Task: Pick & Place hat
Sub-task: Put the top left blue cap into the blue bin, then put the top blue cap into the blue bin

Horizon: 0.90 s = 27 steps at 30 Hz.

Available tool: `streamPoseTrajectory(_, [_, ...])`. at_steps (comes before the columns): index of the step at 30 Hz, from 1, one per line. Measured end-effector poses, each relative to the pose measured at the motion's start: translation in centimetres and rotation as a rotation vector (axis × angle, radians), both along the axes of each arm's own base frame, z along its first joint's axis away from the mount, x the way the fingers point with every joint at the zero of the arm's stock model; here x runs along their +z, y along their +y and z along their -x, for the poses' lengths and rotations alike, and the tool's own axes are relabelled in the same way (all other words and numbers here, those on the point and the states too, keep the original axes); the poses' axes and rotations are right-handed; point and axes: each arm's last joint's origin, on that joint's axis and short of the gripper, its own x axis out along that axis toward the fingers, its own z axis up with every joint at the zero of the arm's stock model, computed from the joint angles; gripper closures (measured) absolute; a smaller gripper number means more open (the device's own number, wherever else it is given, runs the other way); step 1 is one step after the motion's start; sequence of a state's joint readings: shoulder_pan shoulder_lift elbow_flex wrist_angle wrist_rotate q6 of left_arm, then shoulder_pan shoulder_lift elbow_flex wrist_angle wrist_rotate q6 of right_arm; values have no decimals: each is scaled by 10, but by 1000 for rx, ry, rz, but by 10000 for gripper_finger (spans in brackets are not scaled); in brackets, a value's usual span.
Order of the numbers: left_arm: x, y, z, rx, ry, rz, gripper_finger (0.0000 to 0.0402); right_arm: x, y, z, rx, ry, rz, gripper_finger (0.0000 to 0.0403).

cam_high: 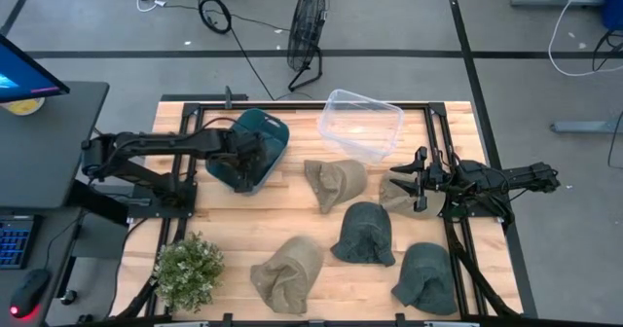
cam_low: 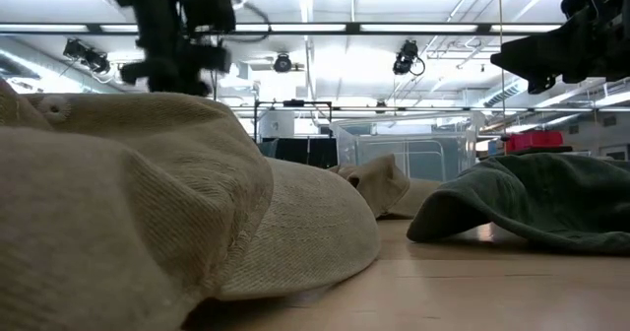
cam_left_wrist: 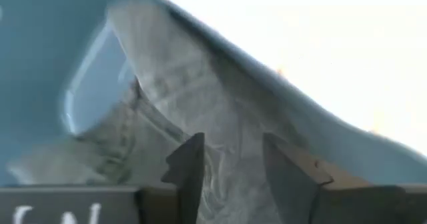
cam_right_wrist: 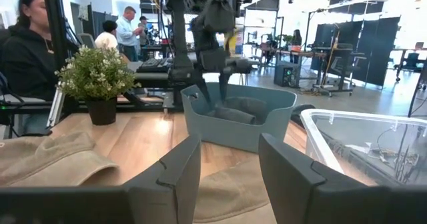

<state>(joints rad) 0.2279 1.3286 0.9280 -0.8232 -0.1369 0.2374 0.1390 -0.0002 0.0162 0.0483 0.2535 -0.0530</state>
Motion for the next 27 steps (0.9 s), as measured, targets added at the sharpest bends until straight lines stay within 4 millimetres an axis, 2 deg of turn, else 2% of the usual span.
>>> streamPoseTrajectory(6, [50,-5,-19,-23,-157,-43,216,1,-1,0,-35,-16,-46,248])
streamPoseTrajectory(9, [64,-9,-28,-31,-267,-57,214,4,-1,1,-44,-44,-54,248])
streamPoseTrajectory(15, [66,-12,-34,-59,-314,-69,214,19,-1,1,-24,-41,-81,248])
streamPoseTrajectory(20, [66,-12,-35,-62,-317,-73,214,46,0,-5,-10,10,-78,248])
streamPoseTrajectory(23, [66,-11,-35,-52,-315,-90,214,57,4,-19,32,134,-133,248])
streamPoseTrajectory(27, [67,-10,-35,-35,-309,-120,214,61,12,-51,118,385,-260,248])
